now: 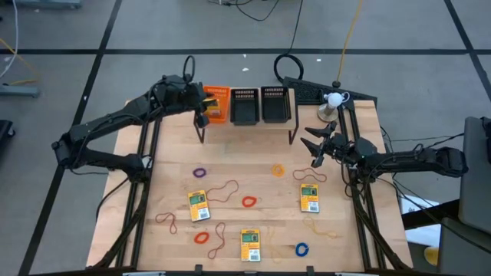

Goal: Pick & Place Office Desk Supplies
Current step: Put the crayon box into the orange basket on the shelf

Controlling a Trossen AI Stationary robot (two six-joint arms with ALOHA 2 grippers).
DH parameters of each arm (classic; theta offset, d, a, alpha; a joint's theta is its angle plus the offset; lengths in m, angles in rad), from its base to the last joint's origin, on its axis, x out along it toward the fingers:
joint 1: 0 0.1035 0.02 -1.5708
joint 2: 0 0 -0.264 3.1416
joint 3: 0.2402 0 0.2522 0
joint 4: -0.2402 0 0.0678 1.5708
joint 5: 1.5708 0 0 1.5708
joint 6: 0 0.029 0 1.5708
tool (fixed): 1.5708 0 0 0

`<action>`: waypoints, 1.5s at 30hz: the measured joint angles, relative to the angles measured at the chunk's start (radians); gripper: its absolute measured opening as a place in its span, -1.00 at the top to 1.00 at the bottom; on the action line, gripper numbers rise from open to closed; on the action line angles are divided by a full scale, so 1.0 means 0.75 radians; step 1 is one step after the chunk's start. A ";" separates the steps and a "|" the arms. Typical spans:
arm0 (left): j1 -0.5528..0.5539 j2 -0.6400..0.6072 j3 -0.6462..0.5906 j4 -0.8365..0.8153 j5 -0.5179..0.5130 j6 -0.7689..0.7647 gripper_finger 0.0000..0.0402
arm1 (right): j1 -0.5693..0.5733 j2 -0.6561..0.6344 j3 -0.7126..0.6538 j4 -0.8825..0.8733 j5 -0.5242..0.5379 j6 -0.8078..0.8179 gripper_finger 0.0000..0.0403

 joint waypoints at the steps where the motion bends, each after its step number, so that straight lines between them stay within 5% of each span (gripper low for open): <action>1: 0.001 0.000 0.000 0.012 -0.004 0.000 0.44 | 0.000 0.000 0.000 0.000 0.000 -0.001 0.05; 10: -0.031 -0.002 0.001 0.216 -0.059 0.041 0.11 | 0.000 0.000 0.000 -0.001 0.000 0.000 0.05; 19: -0.257 -0.031 0.001 0.235 -0.066 0.125 0.08 | 0.000 0.000 0.000 -0.001 0.000 0.001 0.05; 26: -0.564 -0.069 0.003 0.065 -0.362 0.050 0.08 | 0.000 0.000 0.000 -0.002 -0.004 0.051 0.05; 31: -0.815 -0.064 0.003 -0.215 -0.555 -0.180 0.08 | 0.000 0.000 0.000 -0.001 -0.080 0.090 0.05; 40: -1.135 -0.053 0.002 -0.782 -0.442 -0.911 0.08 | 0.003 -0.001 0.000 -0.020 -0.144 0.144 0.05; 45: -1.226 -0.014 -0.005 -0.961 -0.397 -1.122 0.08 | 0.003 -0.001 0.000 -0.076 -0.145 0.193 0.05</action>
